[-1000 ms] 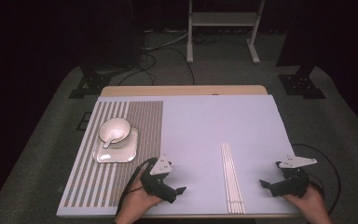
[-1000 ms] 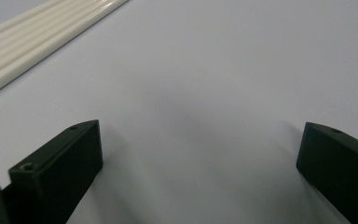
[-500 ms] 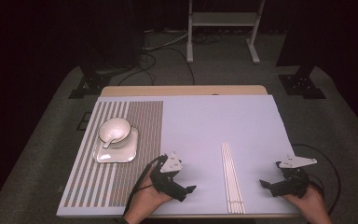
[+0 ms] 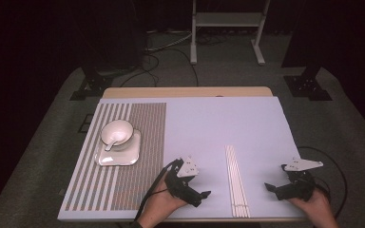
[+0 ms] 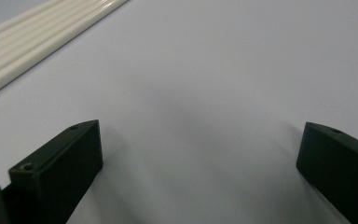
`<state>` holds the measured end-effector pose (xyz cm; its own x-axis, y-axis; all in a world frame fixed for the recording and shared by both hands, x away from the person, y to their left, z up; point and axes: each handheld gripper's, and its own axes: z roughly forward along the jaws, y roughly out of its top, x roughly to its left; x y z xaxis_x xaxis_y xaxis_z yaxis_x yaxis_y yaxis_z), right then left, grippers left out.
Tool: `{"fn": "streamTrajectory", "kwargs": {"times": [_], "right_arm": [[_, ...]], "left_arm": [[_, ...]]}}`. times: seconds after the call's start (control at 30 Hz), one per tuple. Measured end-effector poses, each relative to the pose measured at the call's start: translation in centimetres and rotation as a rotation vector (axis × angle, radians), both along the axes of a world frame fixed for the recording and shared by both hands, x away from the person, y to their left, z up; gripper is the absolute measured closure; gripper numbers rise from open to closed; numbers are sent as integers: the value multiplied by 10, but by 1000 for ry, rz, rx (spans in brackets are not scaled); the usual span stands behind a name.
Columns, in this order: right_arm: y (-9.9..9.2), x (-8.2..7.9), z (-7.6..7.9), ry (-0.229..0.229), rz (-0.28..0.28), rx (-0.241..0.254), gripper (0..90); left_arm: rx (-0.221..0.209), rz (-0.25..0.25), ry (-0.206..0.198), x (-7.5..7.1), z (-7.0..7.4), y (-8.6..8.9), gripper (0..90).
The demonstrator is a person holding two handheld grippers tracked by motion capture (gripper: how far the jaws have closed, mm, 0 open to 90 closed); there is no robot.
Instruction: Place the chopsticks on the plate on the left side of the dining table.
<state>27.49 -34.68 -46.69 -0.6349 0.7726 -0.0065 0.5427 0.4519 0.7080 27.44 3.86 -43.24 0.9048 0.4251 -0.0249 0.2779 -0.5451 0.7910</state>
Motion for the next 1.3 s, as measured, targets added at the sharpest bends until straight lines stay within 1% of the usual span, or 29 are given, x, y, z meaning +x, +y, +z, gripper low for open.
{"fn": "streamTrajectory", "kwargs": {"times": [0.17,0.43,0.6,0.73,0.93,1.07,1.2,1.3], "right_arm": [[0,0,0,-1,0,0,0],[0,0,0,0,0,0,0],[0,0,0,0,0,0,0],[0,0,0,0,0,0,0],[0,0,0,0,0,0,0],[0,0,0,0,0,0,0],[0,0,0,0,0,0,0],[0,0,0,0,0,0,0]], "left_arm": [[-1,-7,0,-2,-2,-12,2],[12,-43,8,-5,-8,-32,1],[16,-53,8,-7,-11,-43,1],[5,-57,13,-8,-13,-51,1],[13,-76,14,-10,-17,-63,1],[22,-72,13,-10,-20,-70,1],[29,-58,9,-10,-22,-74,1],[22,-50,9,-10,-23,-77,1]]}}
